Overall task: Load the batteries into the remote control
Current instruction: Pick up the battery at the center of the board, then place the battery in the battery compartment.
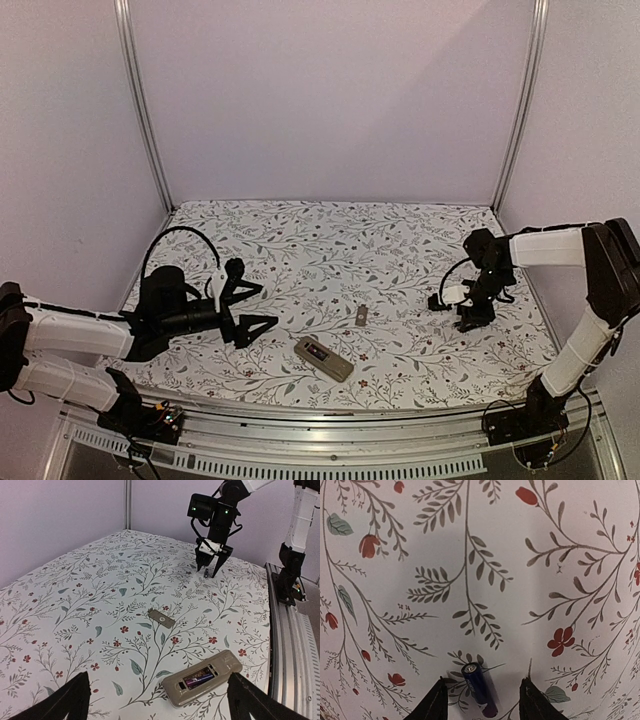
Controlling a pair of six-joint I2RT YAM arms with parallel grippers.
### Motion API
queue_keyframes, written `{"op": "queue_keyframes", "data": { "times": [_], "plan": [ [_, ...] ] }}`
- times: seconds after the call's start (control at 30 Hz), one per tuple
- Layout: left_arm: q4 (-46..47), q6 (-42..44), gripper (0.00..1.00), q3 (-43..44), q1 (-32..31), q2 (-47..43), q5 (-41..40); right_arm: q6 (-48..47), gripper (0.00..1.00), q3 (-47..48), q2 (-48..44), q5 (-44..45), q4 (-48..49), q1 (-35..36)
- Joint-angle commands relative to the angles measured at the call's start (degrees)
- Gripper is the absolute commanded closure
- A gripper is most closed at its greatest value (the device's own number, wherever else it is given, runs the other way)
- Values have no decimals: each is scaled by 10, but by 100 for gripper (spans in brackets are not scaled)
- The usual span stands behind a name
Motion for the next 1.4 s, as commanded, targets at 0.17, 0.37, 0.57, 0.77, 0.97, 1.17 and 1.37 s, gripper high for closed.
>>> {"op": "queue_keyframes", "data": {
  "times": [0.17,0.37,0.57,0.77,0.97,1.17,1.37],
  "plan": [
    [6,9,5,-10,-1,-4,-6,2,86,9,29,-3,-13,8],
    [6,36,5,-11,-1,-3,19,51,100,62,18,-39,-17,45],
    [-208,491,2,29,0,-26,202,382,100,152,-18,-183,147,142],
    [-231,532,3,86,37,44,189,763,100,58,-45,-189,493,261],
    [-220,691,6,56,37,76,164,860,100,95,32,-135,519,383],
    [-219,715,7,42,28,76,155,877,100,89,88,-138,507,414],
    [-206,699,7,35,19,70,152,882,100,65,86,-128,499,427]
  ]
}}
